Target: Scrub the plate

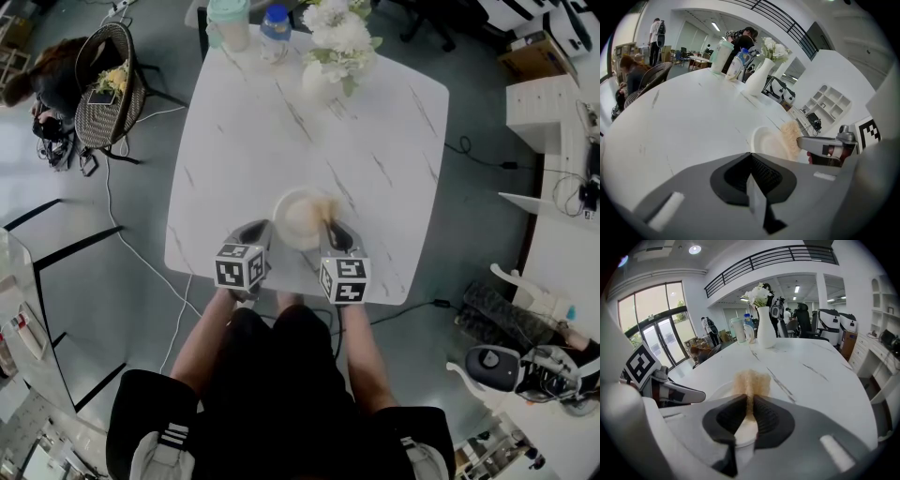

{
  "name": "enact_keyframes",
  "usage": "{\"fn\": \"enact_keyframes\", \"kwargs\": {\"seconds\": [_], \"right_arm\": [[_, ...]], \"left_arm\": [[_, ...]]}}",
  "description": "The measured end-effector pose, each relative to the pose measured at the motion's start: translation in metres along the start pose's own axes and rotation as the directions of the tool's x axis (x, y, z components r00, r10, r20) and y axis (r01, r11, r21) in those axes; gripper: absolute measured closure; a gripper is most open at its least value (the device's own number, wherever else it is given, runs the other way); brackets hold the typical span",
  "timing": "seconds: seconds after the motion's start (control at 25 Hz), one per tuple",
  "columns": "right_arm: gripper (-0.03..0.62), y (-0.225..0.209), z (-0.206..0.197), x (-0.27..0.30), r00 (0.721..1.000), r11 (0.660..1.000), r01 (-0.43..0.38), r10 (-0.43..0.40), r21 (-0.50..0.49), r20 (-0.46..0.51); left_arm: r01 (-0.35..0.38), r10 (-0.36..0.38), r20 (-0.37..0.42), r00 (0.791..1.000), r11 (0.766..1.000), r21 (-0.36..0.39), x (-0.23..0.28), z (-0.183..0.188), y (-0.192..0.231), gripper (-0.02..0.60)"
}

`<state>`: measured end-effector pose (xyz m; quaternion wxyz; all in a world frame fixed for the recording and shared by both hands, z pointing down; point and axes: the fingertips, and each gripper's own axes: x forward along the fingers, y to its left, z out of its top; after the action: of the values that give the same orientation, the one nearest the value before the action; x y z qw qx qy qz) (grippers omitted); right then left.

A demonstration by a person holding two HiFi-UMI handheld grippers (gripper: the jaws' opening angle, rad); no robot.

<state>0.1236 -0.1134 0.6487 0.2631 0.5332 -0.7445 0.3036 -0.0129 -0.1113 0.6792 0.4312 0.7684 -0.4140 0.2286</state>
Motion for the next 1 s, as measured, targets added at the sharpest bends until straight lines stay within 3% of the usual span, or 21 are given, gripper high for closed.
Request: {"fn": "enact_keyframes", "kwargs": {"seconds": [0.36, 0.52, 0.8, 1.0], "right_arm": [[0.548, 0.010, 0.017, -0.018, 0.998, 1.000, -0.016, 0.017, -0.009, 0.053], [0.548, 0.019, 0.010, -0.019, 0.999, 0.999, -0.034, 0.034, -0.012, 0.038], [0.548, 0.044, -0.008, -0.020, 0.996, 0.995, -0.087, 0.087, -0.050, -0.003], [0.548, 0.060, -0.017, -0.019, 0.992, 0.990, -0.124, 0.123, -0.062, -0.020]], "left_arm": [[0.057, -0.057, 0.011, 0.998, 0.998, 0.001, -0.003, 0.000, -0.005, 0.574], [0.132, -0.132, 0.003, 0.991, 0.991, -0.012, -0.003, -0.001, -0.017, 0.491], [0.102, -0.101, -0.045, 0.994, 0.995, 0.020, 0.004, -0.006, -0.020, 0.480], [0.074, -0.073, -0.056, 0.996, 0.997, 0.020, 0.006, -0.007, -0.017, 0.512]]}}
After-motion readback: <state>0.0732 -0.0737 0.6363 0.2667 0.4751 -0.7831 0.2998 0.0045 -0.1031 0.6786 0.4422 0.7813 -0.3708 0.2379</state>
